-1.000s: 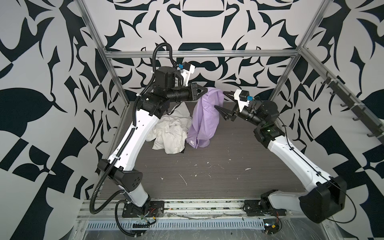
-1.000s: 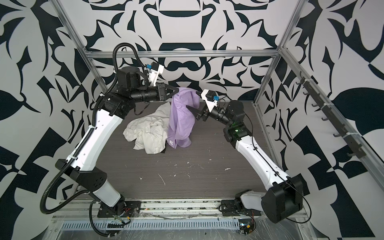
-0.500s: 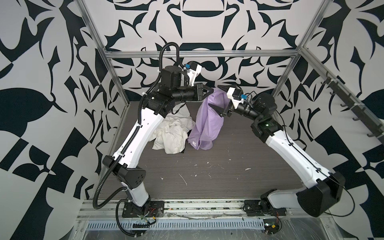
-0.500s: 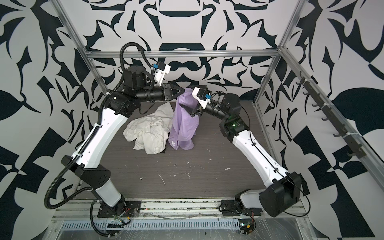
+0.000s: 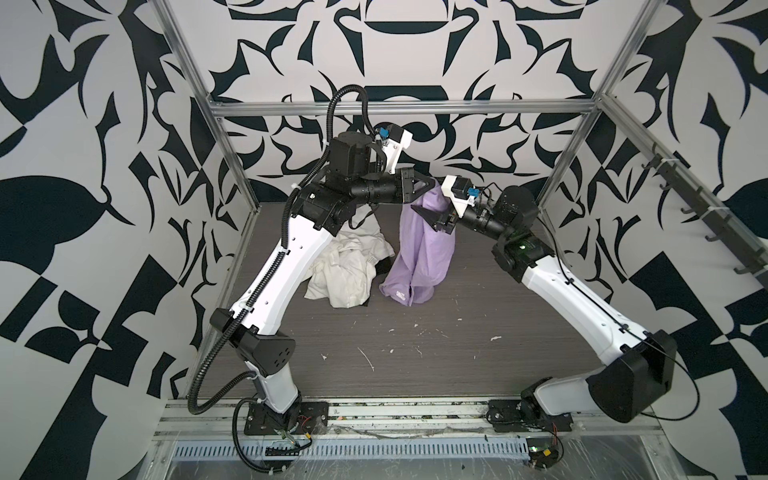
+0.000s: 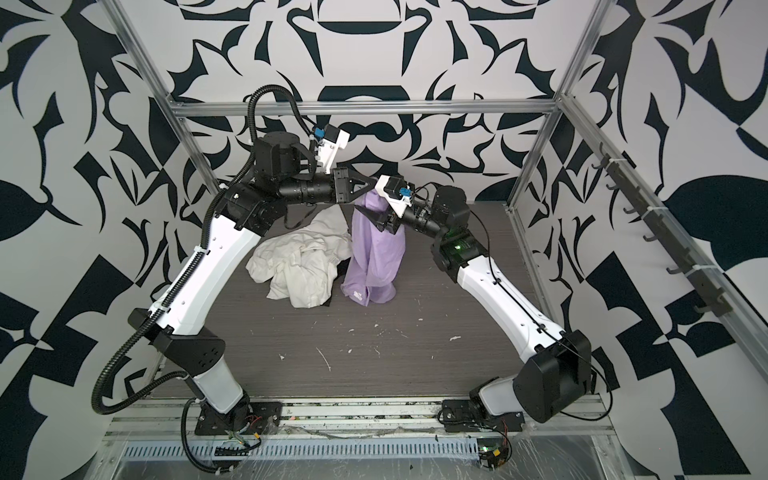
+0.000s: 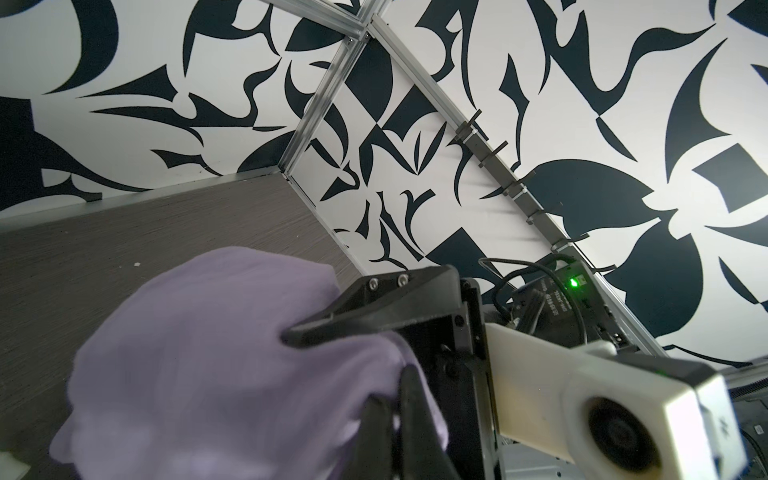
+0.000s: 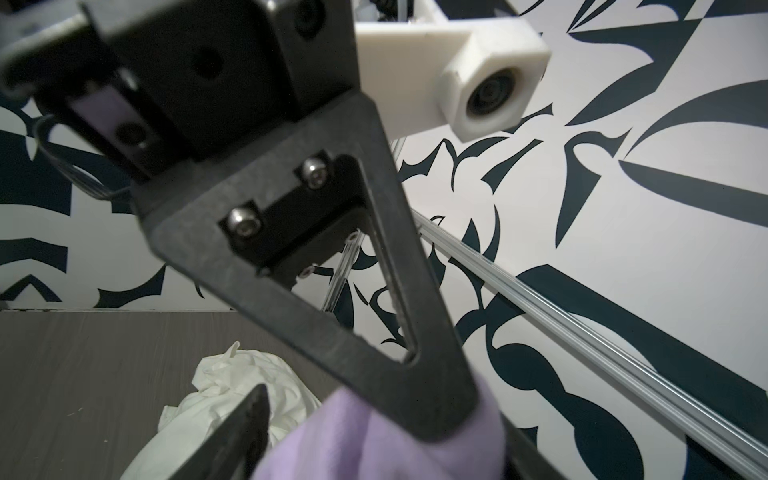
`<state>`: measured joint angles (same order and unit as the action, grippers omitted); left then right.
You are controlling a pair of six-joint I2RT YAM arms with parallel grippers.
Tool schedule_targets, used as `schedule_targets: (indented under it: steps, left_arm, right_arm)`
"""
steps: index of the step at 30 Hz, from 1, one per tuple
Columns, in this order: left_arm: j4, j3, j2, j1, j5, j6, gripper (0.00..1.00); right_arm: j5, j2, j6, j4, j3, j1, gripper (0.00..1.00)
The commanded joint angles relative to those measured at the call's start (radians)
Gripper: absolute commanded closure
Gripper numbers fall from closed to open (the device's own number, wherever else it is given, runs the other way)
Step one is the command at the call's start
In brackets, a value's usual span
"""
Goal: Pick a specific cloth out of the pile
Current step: 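Open the left gripper releasing the cloth while the right gripper holds it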
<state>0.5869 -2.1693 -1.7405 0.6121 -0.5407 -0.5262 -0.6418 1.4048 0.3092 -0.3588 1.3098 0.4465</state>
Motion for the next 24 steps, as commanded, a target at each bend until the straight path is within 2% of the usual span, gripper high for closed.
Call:
schedule_targets:
  steps: [1, 4, 8, 10, 19, 24]
  left_arm:
    - [-0.062, -0.043, 0.001, 0.008, -0.017, 0.007, 1.0]
    - [-0.068, -0.043, 0.002, 0.01, -0.014, 0.008, 1.0]
    - [-0.079, -0.047, 0.001, 0.01, -0.013, 0.006, 1.0]
    - [-0.08, -0.049, -0.002, 0.012, -0.013, 0.005, 1.0]
    - [-0.111, -0.026, 0.015, 0.011, -0.006, 0.008, 0.83]
    - [-0.129, 0.002, 0.05, 0.009, 0.027, 0.034, 0.65]
  right_arm:
    - [0.039, -0.001, -0.021, -0.018, 0.023, 0.004, 0.42]
    - [0.047, -0.001, -0.022, -0.02, 0.024, 0.004, 0.53]
    - [0.067, -0.005, -0.035, -0.02, 0.029, 0.004, 0.74]
    - [0.078, -0.009, -0.041, -0.019, 0.031, 0.006, 0.81]
    - [0.134, -0.032, -0.041, 0.04, 0.05, 0.01, 0.95]
    - [0.178, -0.047, -0.022, 0.101, 0.075, 0.01, 0.99]
